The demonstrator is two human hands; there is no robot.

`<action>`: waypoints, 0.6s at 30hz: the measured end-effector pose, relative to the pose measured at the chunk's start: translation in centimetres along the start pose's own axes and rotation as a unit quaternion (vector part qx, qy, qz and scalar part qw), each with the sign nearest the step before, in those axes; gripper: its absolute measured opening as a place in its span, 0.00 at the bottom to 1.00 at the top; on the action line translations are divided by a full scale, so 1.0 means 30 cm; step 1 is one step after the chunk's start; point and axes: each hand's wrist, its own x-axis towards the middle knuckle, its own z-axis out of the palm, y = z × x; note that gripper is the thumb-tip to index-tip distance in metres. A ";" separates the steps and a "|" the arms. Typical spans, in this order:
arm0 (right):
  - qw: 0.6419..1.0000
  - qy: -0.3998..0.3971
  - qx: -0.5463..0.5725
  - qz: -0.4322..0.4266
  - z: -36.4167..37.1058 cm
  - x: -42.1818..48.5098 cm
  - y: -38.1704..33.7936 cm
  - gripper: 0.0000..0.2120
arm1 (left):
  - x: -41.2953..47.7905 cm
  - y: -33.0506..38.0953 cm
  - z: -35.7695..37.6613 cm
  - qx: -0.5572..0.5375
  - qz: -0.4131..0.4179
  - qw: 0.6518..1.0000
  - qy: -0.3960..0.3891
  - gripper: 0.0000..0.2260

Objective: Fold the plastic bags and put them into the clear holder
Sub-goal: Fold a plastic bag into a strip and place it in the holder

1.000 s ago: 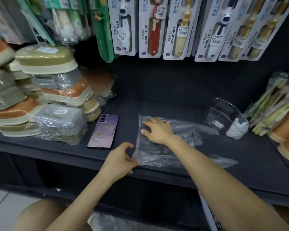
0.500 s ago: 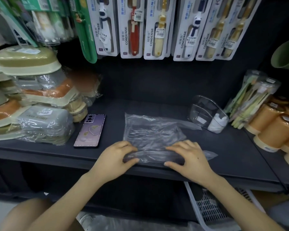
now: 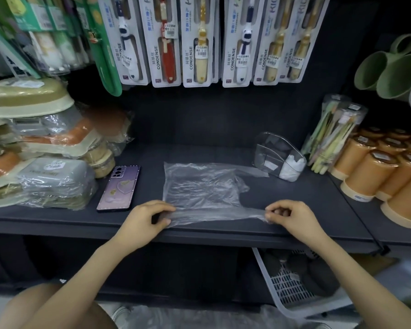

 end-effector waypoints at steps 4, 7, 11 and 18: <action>0.995 0.036 -0.087 -0.039 -0.019 0.001 0.031 0.08 | 0.003 -0.009 -0.012 -0.018 -0.021 0.999 -0.031 0.17; 0.993 0.044 -0.098 -0.057 -0.022 -0.010 0.029 0.06 | 0.005 -0.018 -0.009 -0.008 -0.011 0.999 -0.037 0.16; 0.976 0.061 -0.177 -0.112 -0.035 -0.040 0.059 0.03 | -0.008 -0.029 -0.010 -0.002 0.002 0.998 -0.056 0.16; 0.979 0.055 -0.158 -0.117 -0.067 -0.095 0.094 0.12 | -0.020 -0.007 -0.017 -0.051 -0.012 0.995 -0.085 0.17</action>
